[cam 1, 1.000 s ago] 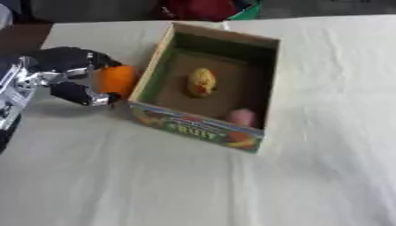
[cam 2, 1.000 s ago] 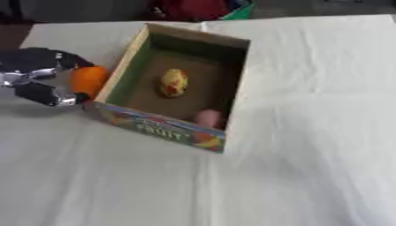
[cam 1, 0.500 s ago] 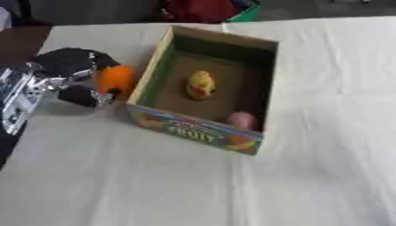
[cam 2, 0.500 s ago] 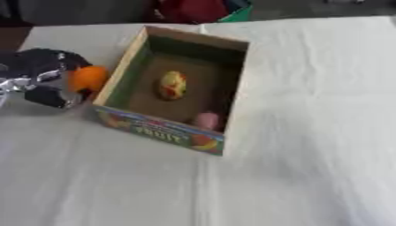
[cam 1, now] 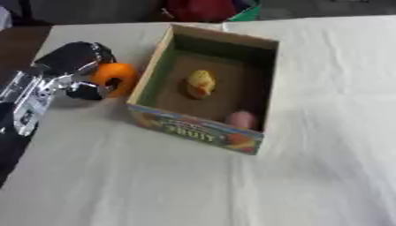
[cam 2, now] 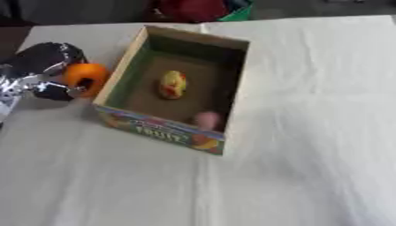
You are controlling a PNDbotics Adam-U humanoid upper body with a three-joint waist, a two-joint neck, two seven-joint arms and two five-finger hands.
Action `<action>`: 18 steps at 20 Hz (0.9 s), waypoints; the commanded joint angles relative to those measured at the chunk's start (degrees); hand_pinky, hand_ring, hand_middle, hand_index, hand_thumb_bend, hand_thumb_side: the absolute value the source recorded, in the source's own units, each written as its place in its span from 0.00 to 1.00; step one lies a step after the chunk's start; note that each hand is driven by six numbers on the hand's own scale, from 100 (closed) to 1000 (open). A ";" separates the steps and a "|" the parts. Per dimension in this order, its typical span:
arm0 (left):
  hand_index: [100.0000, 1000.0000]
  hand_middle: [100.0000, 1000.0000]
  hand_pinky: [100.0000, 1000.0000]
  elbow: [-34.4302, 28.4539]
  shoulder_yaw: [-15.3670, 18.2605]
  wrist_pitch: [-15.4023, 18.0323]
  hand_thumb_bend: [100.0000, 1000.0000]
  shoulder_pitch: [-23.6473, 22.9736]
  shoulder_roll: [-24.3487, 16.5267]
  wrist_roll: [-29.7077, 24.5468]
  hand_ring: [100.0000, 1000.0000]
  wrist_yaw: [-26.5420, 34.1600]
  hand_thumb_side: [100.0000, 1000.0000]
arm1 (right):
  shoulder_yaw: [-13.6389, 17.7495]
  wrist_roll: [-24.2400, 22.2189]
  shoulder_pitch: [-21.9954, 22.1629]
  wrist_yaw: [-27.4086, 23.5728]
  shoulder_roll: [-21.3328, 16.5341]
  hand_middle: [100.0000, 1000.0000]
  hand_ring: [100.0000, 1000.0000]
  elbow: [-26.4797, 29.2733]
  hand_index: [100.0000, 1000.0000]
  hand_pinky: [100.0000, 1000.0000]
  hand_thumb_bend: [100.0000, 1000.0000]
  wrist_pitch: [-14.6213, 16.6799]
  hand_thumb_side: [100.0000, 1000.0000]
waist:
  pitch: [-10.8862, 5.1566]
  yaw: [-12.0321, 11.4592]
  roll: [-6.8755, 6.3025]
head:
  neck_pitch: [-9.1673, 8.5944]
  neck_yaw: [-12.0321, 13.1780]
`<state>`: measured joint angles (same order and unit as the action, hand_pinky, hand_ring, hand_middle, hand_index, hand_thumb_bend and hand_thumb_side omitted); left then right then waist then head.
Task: Pick up objects on the table and place them in the box.
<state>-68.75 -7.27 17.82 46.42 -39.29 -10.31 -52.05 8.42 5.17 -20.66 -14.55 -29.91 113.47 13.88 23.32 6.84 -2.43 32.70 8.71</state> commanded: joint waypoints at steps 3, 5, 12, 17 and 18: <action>0.37 0.31 0.32 -1.71 -0.05 -2.85 0.00 0.69 -1.48 0.63 0.46 4.75 0.18 | 0.33 0.02 -0.19 0.07 -0.88 0.46 1.00 1.12 0.71 0.70 0.00 -0.28 0.69 | -1.86 -0.17 0.18 | 0.26 -0.15; 0.37 0.30 0.31 -2.79 -0.25 -3.66 0.00 0.63 -1.76 1.34 0.43 5.76 0.21 | 0.35 0.11 -0.13 -0.09 -1.04 0.47 1.00 1.12 0.71 0.70 0.00 -0.20 0.68 | -2.20 -0.27 0.22 | 0.51 -0.25; 0.41 0.32 0.30 -8.95 -1.04 -4.65 0.00 0.44 -3.44 2.24 0.43 7.44 0.26 | 0.24 0.20 0.10 -0.93 -1.54 0.47 1.00 1.12 0.70 0.70 0.00 -0.17 0.67 | -3.68 -0.78 0.21 | 2.15 -1.77; 0.41 0.33 0.31 -13.40 -0.57 -6.17 0.00 0.62 -4.14 3.28 0.42 6.77 0.28 | 0.27 0.27 0.31 -1.37 -1.68 0.47 1.00 1.12 0.70 0.70 0.00 -0.04 0.67 | -4.34 -0.87 0.27 | 2.49 -3.70; 0.41 0.32 0.31 -14.34 -0.55 -6.43 0.00 0.77 -4.11 3.34 0.42 7.56 0.28 | 0.27 0.26 0.32 -1.43 -1.69 0.47 1.00 1.12 0.70 0.70 0.00 -0.03 0.67 | -4.40 -0.83 0.28 | 2.45 -3.93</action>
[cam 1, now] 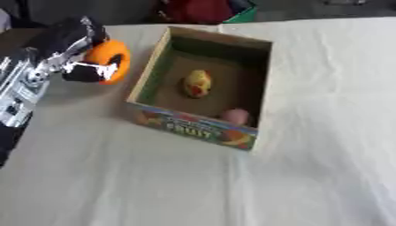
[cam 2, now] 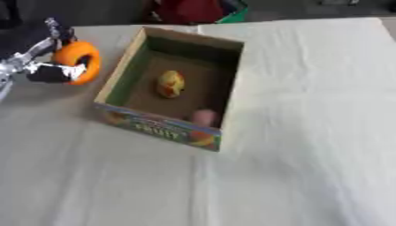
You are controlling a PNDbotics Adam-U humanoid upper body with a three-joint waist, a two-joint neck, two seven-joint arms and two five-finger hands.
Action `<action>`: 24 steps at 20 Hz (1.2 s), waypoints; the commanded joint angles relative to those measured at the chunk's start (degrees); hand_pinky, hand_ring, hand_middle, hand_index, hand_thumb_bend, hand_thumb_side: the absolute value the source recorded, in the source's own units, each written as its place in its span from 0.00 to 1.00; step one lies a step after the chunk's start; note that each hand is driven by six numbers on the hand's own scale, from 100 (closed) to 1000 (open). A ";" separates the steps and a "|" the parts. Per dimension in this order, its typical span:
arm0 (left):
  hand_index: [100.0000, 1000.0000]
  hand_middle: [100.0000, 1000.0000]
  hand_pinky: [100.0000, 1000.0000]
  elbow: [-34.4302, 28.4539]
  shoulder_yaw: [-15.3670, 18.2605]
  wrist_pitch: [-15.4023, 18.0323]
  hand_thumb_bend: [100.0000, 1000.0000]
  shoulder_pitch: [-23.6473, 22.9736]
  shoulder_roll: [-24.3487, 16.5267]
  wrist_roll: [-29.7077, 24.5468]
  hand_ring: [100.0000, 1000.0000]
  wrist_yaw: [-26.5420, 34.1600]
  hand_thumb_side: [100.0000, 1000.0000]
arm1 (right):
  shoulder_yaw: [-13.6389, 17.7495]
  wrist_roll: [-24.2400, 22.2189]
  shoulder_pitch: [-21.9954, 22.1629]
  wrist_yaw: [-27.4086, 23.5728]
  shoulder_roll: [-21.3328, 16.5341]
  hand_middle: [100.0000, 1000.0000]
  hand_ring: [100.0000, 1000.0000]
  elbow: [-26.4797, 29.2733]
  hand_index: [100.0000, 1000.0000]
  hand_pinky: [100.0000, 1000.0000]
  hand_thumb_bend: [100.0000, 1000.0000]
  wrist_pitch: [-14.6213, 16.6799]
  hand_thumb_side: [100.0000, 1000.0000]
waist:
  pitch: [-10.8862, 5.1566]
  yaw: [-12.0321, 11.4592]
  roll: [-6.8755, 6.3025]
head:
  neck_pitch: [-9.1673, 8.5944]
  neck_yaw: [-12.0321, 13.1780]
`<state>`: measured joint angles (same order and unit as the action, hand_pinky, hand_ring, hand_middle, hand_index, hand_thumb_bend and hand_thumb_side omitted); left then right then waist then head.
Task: Pick up objects on the table and place them in the box.
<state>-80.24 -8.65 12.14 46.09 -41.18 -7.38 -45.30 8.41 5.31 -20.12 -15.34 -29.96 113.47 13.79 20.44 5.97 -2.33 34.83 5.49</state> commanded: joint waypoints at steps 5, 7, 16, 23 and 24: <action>0.41 0.33 0.31 -8.82 -0.79 -1.01 0.00 2.67 -1.49 -0.50 0.42 4.57 0.30 | 0.31 0.13 -0.30 -0.82 -1.65 0.47 1.00 1.12 0.70 0.70 0.00 0.09 0.66 | -1.65 0.30 0.14 | -0.09 -1.24; 0.41 0.33 0.32 -10.49 -1.78 -0.81 0.00 3.89 -0.47 -1.36 0.42 5.15 0.30 | 0.22 0.08 -0.51 -1.01 -1.68 0.47 1.00 1.12 0.70 0.70 0.00 0.14 0.66 | -1.68 0.50 0.11 | -0.22 -1.09; 0.41 0.33 0.33 -8.54 -4.40 -1.16 0.00 8.44 6.28 -3.92 0.42 5.60 0.29 | -0.07 -0.39 -1.23 -1.76 -1.57 0.47 1.00 1.12 0.70 0.70 0.00 0.12 0.66 | -1.78 1.00 -0.13 | -0.15 -0.04; 0.41 0.33 0.32 -4.62 -6.29 -0.03 0.00 8.57 10.27 -4.09 0.43 0.08 0.24 | -0.26 -0.91 -1.63 -1.91 -1.24 0.47 1.00 1.12 0.70 0.70 0.00 -0.22 0.67 | -1.43 1.15 -0.29 | -0.71 0.51; 0.41 0.34 0.32 -3.94 -6.55 0.18 0.00 8.43 10.65 -3.91 0.43 -0.96 0.24 | -0.27 -0.97 -1.69 -1.91 -1.17 0.47 1.00 1.12 0.70 0.70 0.00 -0.27 0.67 | -1.36 1.19 -0.30 | -0.86 0.60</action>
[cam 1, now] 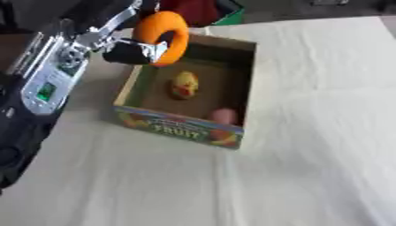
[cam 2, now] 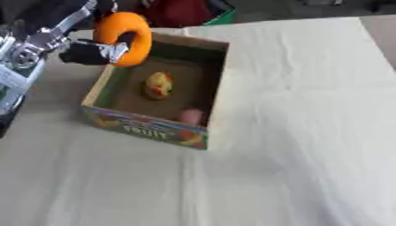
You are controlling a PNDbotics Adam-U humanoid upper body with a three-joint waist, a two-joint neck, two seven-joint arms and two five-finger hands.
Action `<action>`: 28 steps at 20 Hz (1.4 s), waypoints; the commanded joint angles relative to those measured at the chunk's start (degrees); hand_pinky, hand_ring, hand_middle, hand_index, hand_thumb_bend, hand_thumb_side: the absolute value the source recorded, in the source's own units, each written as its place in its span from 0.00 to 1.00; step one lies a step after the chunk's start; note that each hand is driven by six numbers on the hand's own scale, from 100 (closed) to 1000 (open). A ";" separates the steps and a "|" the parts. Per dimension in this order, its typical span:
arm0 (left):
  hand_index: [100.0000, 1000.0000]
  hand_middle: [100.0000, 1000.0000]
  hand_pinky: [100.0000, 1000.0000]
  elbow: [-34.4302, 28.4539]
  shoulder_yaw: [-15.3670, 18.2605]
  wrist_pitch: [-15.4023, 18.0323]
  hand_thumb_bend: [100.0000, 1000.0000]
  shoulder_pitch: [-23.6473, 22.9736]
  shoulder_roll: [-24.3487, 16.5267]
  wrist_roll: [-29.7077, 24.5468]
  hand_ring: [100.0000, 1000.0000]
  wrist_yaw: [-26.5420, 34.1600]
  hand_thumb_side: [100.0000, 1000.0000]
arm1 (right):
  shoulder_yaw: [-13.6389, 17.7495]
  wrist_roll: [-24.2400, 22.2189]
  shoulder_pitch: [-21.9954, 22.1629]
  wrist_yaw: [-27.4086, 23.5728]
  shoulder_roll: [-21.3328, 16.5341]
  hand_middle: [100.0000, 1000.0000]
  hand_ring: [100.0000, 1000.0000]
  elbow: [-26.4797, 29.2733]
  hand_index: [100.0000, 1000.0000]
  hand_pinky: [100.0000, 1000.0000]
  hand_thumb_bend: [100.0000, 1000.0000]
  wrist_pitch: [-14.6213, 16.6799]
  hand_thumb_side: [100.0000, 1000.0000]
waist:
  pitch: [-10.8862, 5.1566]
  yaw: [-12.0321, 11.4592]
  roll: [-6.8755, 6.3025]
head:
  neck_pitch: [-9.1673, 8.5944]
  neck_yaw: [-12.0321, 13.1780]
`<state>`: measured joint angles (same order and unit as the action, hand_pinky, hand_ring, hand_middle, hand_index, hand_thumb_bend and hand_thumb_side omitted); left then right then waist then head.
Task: Pick up objects on the table and place them in the box.
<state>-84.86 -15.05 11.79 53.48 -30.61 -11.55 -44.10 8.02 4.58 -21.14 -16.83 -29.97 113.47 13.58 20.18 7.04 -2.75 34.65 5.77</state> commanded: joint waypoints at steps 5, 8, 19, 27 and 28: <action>0.44 0.36 0.34 4.55 -1.11 1.77 0.00 -0.07 1.47 0.00 0.45 -5.56 0.20 | 0.29 -0.30 -0.54 -0.24 -0.98 0.47 1.00 1.12 0.71 0.70 0.00 -0.15 0.68 | -0.80 0.17 0.11 | -0.98 0.35; 0.54 0.43 0.38 5.67 -1.74 3.24 0.00 -0.45 2.00 -2.05 0.51 -6.17 0.17 | 0.29 -0.35 -0.53 -0.15 -0.82 0.46 1.00 1.12 0.71 0.70 0.00 -0.32 0.68 | -0.69 0.10 0.15 | -1.05 0.31; 0.90 0.73 0.53 6.77 -1.92 5.86 0.00 -0.99 2.56 -13.96 0.79 -9.93 0.21 | 0.31 -0.54 -0.38 -0.04 -0.54 0.46 1.00 1.12 0.71 0.70 0.00 -0.32 0.68 | -0.57 0.11 0.49 | -1.38 0.62; 0.95 0.82 0.61 5.02 -0.77 2.32 0.01 -1.23 2.19 -14.68 0.89 -11.85 0.78 | 0.20 -0.70 -0.22 -0.36 -0.66 0.46 1.00 1.12 0.71 0.71 0.00 -0.18 0.67 | -1.11 -0.09 0.71 | -1.31 0.74; 0.96 0.82 0.61 4.50 -0.59 1.71 0.03 -1.26 2.10 -13.91 0.89 -11.98 0.80 | 0.18 -0.74 -0.19 -0.39 -0.65 0.46 1.00 1.12 0.71 0.71 0.00 -0.20 0.67 | -1.19 -0.12 0.73 | -1.31 0.72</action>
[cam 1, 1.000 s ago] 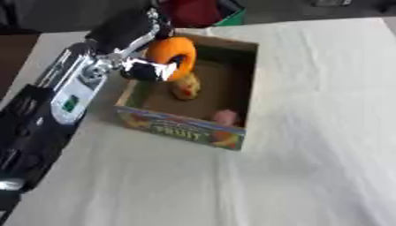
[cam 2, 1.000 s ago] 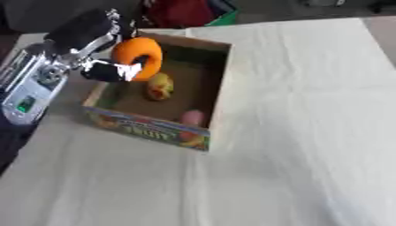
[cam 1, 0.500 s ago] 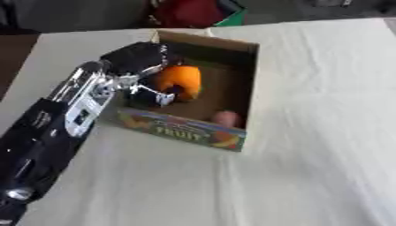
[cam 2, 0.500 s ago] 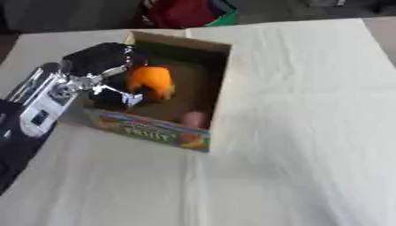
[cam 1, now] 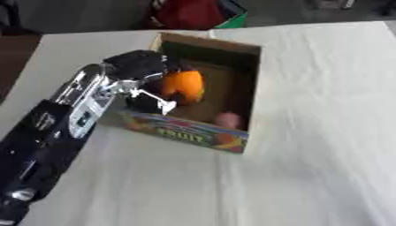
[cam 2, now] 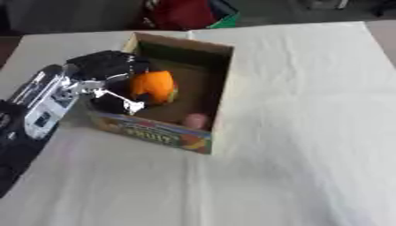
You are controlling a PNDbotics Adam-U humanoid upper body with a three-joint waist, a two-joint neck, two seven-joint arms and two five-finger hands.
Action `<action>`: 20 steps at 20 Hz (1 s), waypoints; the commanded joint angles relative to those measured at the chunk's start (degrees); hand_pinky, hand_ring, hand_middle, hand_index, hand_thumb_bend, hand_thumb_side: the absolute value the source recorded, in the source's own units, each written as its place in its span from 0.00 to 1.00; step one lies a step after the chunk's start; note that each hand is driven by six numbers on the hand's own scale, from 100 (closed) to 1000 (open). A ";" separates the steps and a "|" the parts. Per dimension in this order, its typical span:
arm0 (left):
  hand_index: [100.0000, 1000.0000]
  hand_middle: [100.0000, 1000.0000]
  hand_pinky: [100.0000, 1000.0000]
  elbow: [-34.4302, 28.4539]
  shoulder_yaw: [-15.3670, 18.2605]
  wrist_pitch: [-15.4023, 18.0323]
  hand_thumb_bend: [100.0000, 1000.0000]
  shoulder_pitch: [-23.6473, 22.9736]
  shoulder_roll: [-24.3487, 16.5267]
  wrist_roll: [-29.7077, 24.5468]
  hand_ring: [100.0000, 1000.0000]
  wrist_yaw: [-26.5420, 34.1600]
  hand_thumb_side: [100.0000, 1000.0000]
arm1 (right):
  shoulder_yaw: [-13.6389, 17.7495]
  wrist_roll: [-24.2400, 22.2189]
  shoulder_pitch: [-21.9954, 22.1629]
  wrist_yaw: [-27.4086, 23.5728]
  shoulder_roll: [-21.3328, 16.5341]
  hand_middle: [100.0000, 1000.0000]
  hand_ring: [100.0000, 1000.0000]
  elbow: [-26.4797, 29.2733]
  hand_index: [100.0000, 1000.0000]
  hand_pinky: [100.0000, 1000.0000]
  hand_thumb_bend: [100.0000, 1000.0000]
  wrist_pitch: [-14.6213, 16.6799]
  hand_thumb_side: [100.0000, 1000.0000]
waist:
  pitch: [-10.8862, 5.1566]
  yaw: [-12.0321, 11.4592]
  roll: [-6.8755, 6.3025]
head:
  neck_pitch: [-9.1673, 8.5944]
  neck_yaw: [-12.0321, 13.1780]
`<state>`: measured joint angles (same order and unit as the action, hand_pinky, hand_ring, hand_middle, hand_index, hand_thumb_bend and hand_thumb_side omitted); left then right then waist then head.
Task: Pick up objects on the table and place them in the box.
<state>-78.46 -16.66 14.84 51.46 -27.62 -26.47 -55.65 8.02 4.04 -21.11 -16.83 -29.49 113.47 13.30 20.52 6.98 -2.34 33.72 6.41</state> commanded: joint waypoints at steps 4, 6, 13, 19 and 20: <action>0.97 0.83 0.61 -5.04 2.05 -3.85 0.17 0.86 -1.62 6.12 0.90 -1.10 0.97 | 0.16 -0.32 0.00 -0.47 -1.13 0.46 1.00 1.12 0.71 0.71 0.00 0.10 0.67 | -1.83 -0.12 0.44 | -0.40 0.09; 0.97 0.83 0.60 -7.11 2.61 -4.89 0.26 1.05 -2.23 9.08 0.90 -1.36 1.00 | 0.13 -0.36 0.10 -0.50 -1.13 0.46 1.00 1.12 0.71 0.71 0.00 0.11 0.66 | -1.97 -0.12 0.48 | -0.43 0.12; 0.92 0.80 0.62 -14.07 5.41 -8.67 0.13 -0.55 -4.26 18.77 0.88 4.70 1.00 | 0.28 -0.25 0.61 -0.60 -1.15 0.46 1.00 1.12 0.71 0.71 0.00 0.13 0.66 | -2.62 -0.72 0.90 | 0.96 -0.41; 0.87 0.73 0.63 -23.25 9.13 -10.97 0.00 -8.50 -6.46 22.72 0.80 26.57 0.77 | 0.42 0.46 0.65 -1.27 -2.07 0.47 1.00 1.12 0.71 0.71 0.00 1.23 0.62 | -3.70 -1.92 1.44 | 3.41 -1.07; 0.86 0.72 0.63 -26.02 10.38 -11.89 0.00 -10.51 -6.92 23.91 0.79 30.44 0.74 | 0.54 0.65 0.84 -1.27 -2.24 0.47 1.00 1.12 0.71 0.71 0.00 1.42 0.62 | -3.86 -2.17 1.48 | 3.59 -1.39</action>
<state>-101.17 -8.09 3.76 40.49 -32.39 -3.32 -29.77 7.93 4.49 -20.04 -17.78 -29.70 113.47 14.30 17.97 4.78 -1.02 36.66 5.37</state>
